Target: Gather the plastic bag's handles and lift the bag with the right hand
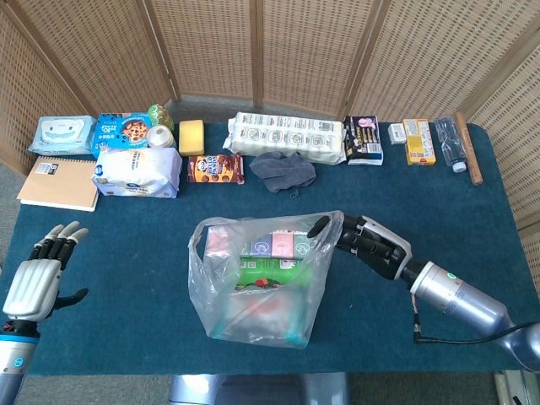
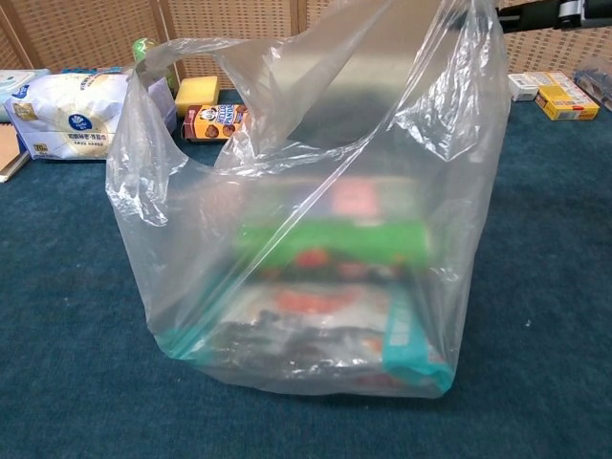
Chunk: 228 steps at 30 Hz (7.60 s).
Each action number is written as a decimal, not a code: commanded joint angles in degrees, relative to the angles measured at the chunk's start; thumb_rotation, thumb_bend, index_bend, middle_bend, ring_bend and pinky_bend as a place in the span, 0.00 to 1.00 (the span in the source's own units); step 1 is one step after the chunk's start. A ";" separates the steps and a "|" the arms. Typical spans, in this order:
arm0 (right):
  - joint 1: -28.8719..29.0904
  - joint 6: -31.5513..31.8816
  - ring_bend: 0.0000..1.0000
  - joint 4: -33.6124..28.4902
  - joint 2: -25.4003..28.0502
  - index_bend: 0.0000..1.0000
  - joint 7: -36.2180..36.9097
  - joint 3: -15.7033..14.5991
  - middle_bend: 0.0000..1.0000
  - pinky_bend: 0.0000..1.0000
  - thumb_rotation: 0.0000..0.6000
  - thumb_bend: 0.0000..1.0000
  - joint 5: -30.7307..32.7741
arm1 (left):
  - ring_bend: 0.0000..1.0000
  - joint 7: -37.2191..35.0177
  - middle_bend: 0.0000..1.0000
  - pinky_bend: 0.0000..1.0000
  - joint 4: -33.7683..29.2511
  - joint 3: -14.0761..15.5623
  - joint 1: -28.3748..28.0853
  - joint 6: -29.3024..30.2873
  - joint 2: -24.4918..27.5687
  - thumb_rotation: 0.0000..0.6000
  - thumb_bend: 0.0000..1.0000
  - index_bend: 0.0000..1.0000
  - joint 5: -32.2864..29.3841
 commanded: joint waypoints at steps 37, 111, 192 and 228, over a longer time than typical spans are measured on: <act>3.32 11.34 0.71 -4.29 5.16 0.42 17.74 -4.29 0.54 0.88 0.62 0.21 8.09 | 0.01 -0.36 0.07 0.12 0.37 0.22 0.12 0.12 -0.09 1.00 0.04 0.10 -0.09; 3.83 11.41 0.16 -6.94 -3.88 0.21 13.58 -2.63 0.22 0.18 0.59 0.21 6.18 | 0.01 0.33 0.07 0.14 -0.28 0.36 0.29 0.44 0.32 1.00 0.04 0.10 -0.05; -0.16 25.84 0.60 -19.44 8.78 0.50 32.86 -5.03 0.54 0.64 0.61 0.23 3.55 | 0.54 -1.10 0.65 0.42 27.34 -11.79 -32.67 0.91 -27.59 1.00 0.30 0.59 23.69; 1.69 16.74 0.30 -16.28 7.21 0.34 26.61 -4.62 0.33 0.25 0.59 0.23 0.27 | 0.08 -1.52 0.17 0.27 28.17 -15.89 -38.29 8.37 -29.97 1.00 0.18 0.20 22.32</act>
